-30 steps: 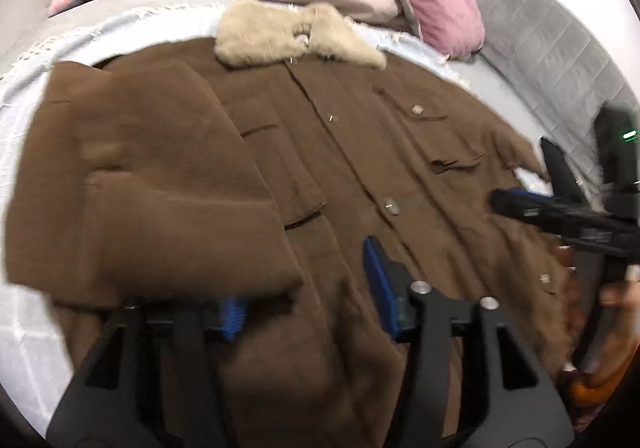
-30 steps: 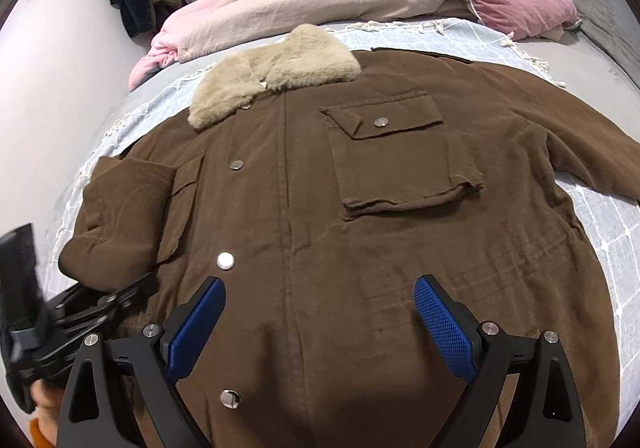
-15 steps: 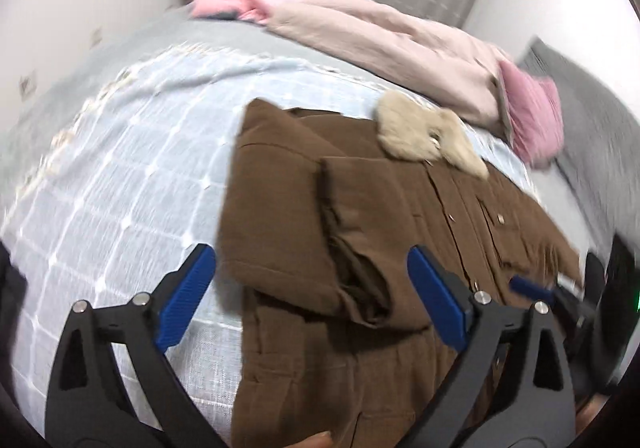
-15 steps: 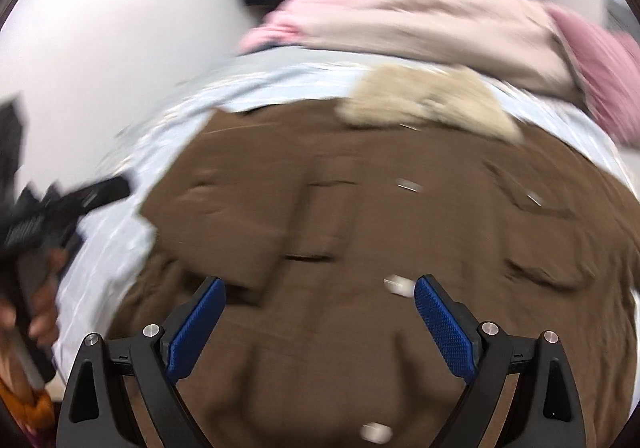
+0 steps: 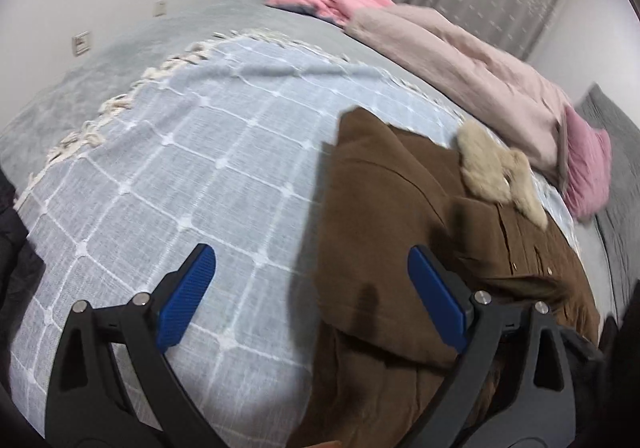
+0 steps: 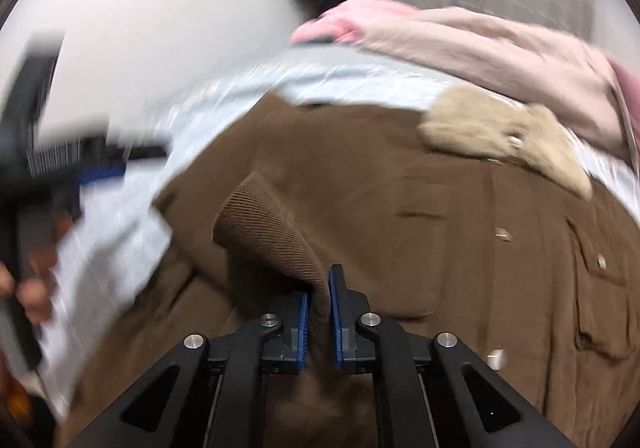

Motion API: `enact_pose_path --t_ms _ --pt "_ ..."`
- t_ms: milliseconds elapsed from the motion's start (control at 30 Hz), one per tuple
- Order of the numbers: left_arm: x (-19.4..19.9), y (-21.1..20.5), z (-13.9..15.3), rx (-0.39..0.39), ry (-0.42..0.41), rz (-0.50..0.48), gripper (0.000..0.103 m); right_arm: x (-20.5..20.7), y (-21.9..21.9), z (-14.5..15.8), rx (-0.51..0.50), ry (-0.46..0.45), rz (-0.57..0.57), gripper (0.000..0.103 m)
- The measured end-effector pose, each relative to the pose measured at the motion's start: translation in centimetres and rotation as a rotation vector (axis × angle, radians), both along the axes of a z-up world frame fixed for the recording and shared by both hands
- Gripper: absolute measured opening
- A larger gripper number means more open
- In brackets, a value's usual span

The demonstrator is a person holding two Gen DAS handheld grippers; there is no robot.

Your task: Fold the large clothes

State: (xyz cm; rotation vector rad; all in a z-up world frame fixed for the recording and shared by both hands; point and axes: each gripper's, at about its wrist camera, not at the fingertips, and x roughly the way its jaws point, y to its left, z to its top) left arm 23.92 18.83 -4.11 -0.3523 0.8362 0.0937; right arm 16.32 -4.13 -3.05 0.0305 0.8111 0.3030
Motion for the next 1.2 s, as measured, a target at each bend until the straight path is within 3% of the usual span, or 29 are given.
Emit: enact_pose_path --t_ms 167,233,333,467,533,667,700,733,767,933,967,1067,1133,1200 --pt "0.6 0.1 -0.8 -0.006 0.008 0.007 0.096 0.2 -10.3 0.1 0.286 0.037 -0.198 0.011" --pt "0.8 0.0 -1.1 -0.008 0.011 0.010 0.090 0.0 -13.0 -0.7 0.362 0.066 -0.256 0.029" --pt "1.0 -0.1 -1.4 -0.043 0.005 0.014 0.086 -0.4 -15.4 -1.1 0.411 0.074 -0.305 0.053" --pt "1.1 0.2 -1.8 -0.151 0.001 -0.007 0.081 0.3 -16.0 -0.8 0.429 0.060 -0.308 0.058" --pt "1.3 0.2 -2.0 -0.171 0.004 -0.007 0.071 0.9 -15.3 -1.2 0.396 0.076 -0.309 0.059" --pt "1.6 0.5 -2.1 -0.186 0.006 -0.007 0.057 2.4 -14.5 -4.0 0.338 0.194 -0.314 0.059" --pt "1.7 0.7 -2.1 -0.193 0.002 -0.005 0.052 2.4 -14.1 -4.3 0.326 0.203 -0.304 0.055" --pt "1.7 0.9 -2.1 -0.198 -0.006 -0.002 0.050 2.5 -13.4 -4.1 0.292 0.184 -0.290 0.046" --pt "1.8 1.1 -2.0 -0.201 -0.014 0.001 0.044 2.7 -13.0 -3.7 0.272 0.172 -0.271 0.013" --pt "1.9 1.1 -1.6 -0.210 -0.061 -0.032 0.036 2.8 -12.5 4.0 0.246 -0.014 -0.209 0.010" --pt "2.0 0.8 -1.6 -0.203 -0.066 -0.046 0.036 2.7 -12.6 6.3 0.220 -0.075 -0.208 0.010" --pt "2.4 -0.7 -1.6 -0.155 -0.059 -0.100 0.036 2.7 -13.7 9.3 0.160 -0.144 -0.249 0.010" --pt "2.8 -1.9 -2.2 -0.113 -0.028 -0.131 0.036 3.1 -15.1 9.1 0.167 -0.131 -0.291 0.010" --pt "3.2 -2.6 -2.9 -0.101 0.007 -0.151 0.036 3.9 -16.7 6.9 0.202 -0.050 -0.328 0.010"
